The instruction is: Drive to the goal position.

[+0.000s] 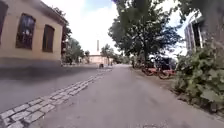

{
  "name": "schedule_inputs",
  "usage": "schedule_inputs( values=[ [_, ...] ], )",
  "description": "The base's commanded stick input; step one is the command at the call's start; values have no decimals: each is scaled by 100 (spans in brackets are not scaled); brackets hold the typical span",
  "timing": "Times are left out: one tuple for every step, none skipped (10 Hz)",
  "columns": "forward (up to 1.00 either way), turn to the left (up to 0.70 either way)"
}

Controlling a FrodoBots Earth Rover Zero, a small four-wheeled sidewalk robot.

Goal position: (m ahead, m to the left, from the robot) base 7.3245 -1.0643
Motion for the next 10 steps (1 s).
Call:
schedule_inputs(
  values=[
    [85, 1],
    [85, 1],
    [85, 1],
    [85, 1],
    [85, 0],
    [85, -6],
    [85, -12],
    [85, -17],
    [85, -23],
    [85, -29]
  ],
)
